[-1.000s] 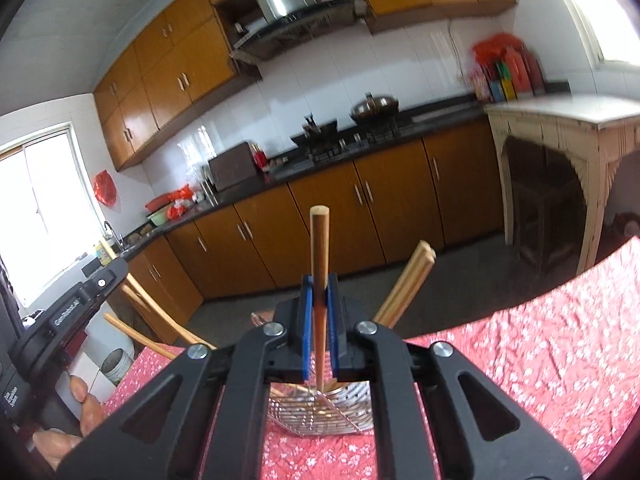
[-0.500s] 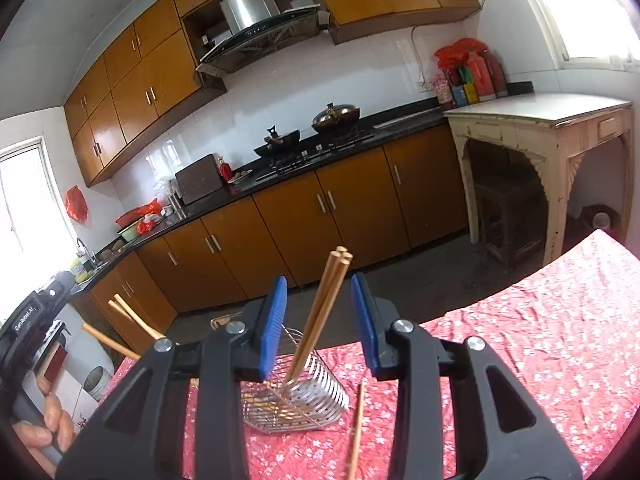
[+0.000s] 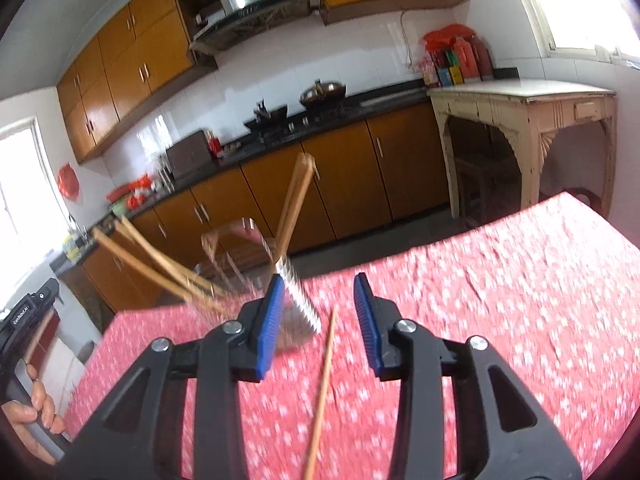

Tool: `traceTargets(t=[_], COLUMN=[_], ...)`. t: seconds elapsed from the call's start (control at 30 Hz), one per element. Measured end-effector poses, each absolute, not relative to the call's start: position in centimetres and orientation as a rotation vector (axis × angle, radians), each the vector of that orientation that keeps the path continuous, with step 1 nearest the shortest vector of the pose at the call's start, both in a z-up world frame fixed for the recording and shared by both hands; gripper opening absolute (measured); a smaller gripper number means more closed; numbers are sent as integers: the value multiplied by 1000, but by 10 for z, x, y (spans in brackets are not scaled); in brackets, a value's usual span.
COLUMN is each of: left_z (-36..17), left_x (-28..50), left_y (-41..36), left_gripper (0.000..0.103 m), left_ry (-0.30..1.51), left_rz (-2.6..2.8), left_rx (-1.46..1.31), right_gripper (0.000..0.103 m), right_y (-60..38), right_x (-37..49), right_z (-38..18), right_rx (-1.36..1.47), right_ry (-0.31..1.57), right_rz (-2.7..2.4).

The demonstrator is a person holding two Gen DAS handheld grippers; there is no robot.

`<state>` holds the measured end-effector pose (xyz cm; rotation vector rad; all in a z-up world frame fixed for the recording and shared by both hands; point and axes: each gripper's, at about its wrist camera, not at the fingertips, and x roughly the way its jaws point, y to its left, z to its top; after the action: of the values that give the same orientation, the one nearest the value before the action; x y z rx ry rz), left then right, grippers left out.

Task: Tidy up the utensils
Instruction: 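Drop the chopsticks into the holder and open both tools, then close the right tool on a chopstick while the left tool grasps the last chopstick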

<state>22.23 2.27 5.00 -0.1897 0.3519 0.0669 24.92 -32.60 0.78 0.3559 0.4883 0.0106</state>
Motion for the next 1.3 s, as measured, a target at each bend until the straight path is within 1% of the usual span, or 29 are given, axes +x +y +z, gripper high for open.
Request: traceTargets(t=[0.3,0.5,0.67,0.73,0.8,0.97,1.0,1.03,1.07,1.13,1.17,1.3], left_z=[-37,-74,-90,-95,-96,-94,-94,-94,-94,-95,-95,-95], left_x=[206,205,205,203,202,200,201,201,201,202,203,202], left_y=[25,10,-4,-8,-12,-21,-22,-23,-24,-26,-26,-31], left_gripper=[34,34,35,38,40,41,43,46,47,47,47,49], left_ry=[579,706,756,764,764,762,763,762,761,763,764,768], left_rz=[29,-25,-46,-51,-51,-60,-63,-63,-64,-66,-68,-73], left_rx=[-137,-120,-90,-73,-51,-13,-10,-7,-6,-6,-5,6], right_gripper=[36,36,36,36,36,34,32,25,22,10,8,8], right_y=[-301,-275,-257,-253,-252,-245,-243,-242,-242,-242,-244,-258], right_x=[225,225,233,237,238,245,246,247,247,250,251,251], right_z=[-69,-102,-116,-120,-123,-126,-127,-126,-127,-127,-127,-127], right_rx=[332,301,242,223,209,161,146,135,128,114,115,148], right_ry=[695,792,854,873,882,894,894,894,893,892,891,892], right_rz=[18,47,39,30,21,-4,-12,-19,-26,-49,-55,-81])
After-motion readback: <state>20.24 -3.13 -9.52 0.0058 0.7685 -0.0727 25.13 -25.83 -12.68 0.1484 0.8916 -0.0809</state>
